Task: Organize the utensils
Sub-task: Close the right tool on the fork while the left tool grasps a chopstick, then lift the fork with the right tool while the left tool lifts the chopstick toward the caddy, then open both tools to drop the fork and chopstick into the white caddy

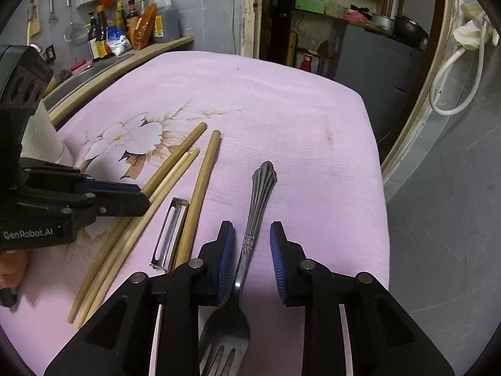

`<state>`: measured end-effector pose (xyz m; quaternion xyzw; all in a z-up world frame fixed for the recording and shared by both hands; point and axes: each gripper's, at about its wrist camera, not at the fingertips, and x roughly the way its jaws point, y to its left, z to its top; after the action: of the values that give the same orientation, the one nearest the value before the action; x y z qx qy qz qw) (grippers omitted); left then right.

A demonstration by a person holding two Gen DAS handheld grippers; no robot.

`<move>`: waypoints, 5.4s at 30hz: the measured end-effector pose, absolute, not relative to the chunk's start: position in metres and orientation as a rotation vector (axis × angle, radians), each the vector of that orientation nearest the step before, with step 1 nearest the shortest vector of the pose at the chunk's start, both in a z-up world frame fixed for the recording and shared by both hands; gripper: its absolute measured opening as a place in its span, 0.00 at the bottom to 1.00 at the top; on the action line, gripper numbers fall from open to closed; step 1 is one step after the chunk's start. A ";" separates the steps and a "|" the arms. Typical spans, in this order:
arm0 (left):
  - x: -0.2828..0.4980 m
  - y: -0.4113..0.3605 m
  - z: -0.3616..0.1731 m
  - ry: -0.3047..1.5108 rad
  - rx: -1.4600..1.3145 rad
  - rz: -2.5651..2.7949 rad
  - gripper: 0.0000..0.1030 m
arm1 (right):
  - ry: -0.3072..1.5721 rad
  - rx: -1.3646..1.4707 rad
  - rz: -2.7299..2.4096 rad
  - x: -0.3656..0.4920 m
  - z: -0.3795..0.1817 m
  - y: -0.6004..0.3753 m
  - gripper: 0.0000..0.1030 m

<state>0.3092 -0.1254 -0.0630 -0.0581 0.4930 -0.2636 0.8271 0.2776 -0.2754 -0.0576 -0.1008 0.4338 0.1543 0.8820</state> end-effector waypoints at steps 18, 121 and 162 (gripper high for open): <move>0.289 -0.115 -0.052 1.047 -0.042 -0.495 0.06 | 0.870 -0.220 0.319 0.249 -0.053 -0.279 0.06; 0.187 0.152 0.058 -0.125 -0.533 0.167 0.04 | -0.139 0.168 0.607 0.222 0.051 -0.092 0.05; 0.184 0.097 0.021 0.055 -0.223 -0.011 0.05 | -0.015 0.113 0.690 0.225 0.027 -0.088 0.10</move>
<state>0.1840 0.0966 0.0207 -0.1113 0.0274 -0.0054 0.9934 0.2252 -0.0879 0.0268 0.0555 -0.0076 0.3382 0.9394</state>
